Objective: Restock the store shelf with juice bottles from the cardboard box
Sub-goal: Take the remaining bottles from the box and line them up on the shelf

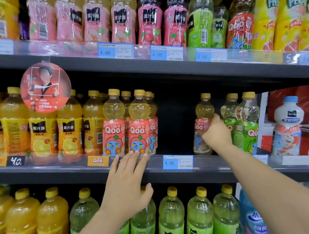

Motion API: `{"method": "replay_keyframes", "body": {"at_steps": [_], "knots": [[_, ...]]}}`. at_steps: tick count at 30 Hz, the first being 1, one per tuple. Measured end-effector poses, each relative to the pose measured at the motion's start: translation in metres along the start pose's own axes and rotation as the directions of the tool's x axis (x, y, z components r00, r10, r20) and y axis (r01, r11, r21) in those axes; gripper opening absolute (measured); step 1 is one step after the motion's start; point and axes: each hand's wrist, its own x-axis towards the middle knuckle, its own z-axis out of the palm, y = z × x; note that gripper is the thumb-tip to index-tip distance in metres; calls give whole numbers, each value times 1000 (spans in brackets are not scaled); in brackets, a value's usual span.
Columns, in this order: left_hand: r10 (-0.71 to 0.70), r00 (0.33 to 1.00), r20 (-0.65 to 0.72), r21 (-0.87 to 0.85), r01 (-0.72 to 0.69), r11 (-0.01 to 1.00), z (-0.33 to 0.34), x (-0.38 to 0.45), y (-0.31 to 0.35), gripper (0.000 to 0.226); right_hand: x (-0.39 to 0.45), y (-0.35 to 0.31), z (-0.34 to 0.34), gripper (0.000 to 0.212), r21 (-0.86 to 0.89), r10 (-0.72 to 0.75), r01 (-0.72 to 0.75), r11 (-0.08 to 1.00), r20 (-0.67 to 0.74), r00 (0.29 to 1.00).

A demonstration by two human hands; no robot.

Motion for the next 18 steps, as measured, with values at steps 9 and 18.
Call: {"method": "replay_keyframes", "body": {"at_steps": [9, 18], "knots": [[24, 1000, -10, 12, -24, 1000, 4, -1, -3, 71, -7, -49, 33, 53, 176, -111, 78, 981, 187, 976], [49, 998, -28, 6, -49, 999, 6, -1, -8, 72, -1, -82, 61, 58, 231, -104, 41, 972, 266, 958]]}}
